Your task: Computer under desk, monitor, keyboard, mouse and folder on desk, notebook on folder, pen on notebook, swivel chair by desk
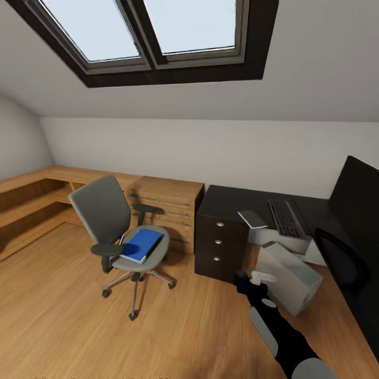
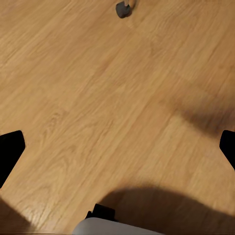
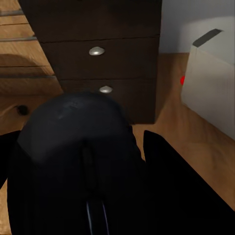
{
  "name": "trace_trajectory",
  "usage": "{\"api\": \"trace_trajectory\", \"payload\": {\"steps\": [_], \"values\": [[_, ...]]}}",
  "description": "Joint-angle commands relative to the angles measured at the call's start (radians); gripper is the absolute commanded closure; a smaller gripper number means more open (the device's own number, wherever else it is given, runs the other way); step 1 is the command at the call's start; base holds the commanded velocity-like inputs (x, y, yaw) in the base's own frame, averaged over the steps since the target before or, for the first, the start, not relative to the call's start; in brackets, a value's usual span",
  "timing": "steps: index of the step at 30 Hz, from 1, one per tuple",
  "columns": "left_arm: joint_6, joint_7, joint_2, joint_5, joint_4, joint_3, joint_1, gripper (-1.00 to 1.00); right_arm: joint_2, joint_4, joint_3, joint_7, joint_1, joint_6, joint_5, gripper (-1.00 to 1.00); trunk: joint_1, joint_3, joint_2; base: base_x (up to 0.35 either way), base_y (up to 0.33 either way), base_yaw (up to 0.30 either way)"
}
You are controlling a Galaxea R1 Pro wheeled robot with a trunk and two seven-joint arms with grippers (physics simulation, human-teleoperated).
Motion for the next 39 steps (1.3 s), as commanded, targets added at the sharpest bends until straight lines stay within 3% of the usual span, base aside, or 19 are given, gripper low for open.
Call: {"api": "trace_trajectory", "payload": {"steps": [1, 9, 15, 32, 36, 39], "values": [[-0.002, -0.009, 0.0, 0.008, 0.001, 0.003, -0.001, -1.0, -0.002, -0.002, 0.006, -0.011, 0.0, 0.003, -0.009, 1.0, 0.0, -0.001, -0.001, 0.0, 0.0, 0.223], [-0.002, -0.009, 0.0, 0.009, 0.001, 0.003, -0.001, -1.0, -0.006, -0.004, 0.005, -0.01, 0.001, 0.003, -0.009, 1.0, 0.0, -0.002, -0.001, 0.0, 0.0, 0.065], [-0.002, -0.009, 0.0, 0.008, 0.001, 0.003, -0.001, -1.0, -0.024, -0.004, 0.004, 0.008, 0.001, 0.002, -0.007, 1.0, 0.0, -0.002, -0.001, 0.0, 0.0, 0.002], [-0.002, -0.009, 0.001, 0.009, 0.001, 0.003, -0.001, -1.0, -0.024, -0.039, 0.008, 0.008, 0.004, -0.037, 0.019, 1.0, 0.0, -0.002, -0.001, 0.122, 0.0, 0.0], [-0.002, -0.009, 0.002, 0.01, 0.001, 0.003, -0.001, -1.0, -0.022, -0.049, 0.007, 0.004, 0.001, 0.048, 0.03, 1.0, 0.0, -0.002, -0.001, 0.006, 0.0, 0.0], [-0.002, -0.009, 0.005, 0.015, 0.001, 0.003, -0.001, -1.0, -0.022, -0.052, 0.005, 0.001, -0.035, 0.186, 0.042, 1.0, 0.0, -0.002, -0.001, 0.002, 0.0, 0.0]]}}
